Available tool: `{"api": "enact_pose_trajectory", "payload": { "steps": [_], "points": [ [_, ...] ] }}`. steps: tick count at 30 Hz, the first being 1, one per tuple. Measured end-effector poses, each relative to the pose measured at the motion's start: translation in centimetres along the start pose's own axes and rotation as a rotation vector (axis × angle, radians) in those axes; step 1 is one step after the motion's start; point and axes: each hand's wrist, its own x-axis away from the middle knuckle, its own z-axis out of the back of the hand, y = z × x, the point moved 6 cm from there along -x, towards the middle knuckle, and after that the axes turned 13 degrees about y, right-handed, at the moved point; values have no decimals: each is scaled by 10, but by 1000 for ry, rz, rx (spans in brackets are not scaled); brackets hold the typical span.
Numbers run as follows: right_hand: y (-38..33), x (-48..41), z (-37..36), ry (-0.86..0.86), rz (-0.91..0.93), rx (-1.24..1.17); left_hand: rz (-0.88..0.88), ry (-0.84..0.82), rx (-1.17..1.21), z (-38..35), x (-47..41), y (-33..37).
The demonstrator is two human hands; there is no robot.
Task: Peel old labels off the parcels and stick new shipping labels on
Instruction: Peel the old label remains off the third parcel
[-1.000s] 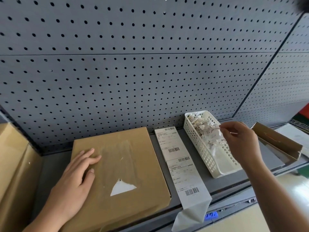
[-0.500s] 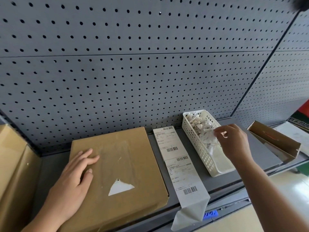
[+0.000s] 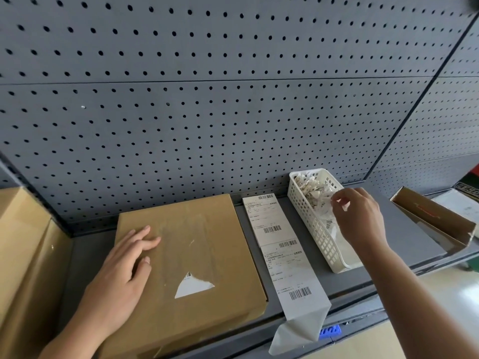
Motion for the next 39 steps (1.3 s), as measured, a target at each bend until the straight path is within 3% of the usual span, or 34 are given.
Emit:
{"api": "enact_pose_trajectory", "payload": {
  "steps": [4,12,24,33,39],
  "points": [
    [-26,3,8,21,66,-93,2,-9,-3,0,0,0],
    [-88,27,-5,-128,185,-334,0,-11,11,0,1,-1],
    [-147,64,-25,-265,291,-430,24,-16,18,-1,1,-3],
    [-199,138,-43,-616,449,-593,42,-20,8,-1,1,-5],
    [-212,158,-41,-619,497,-542,36,-12,7,0,2,-3]
  ]
}}
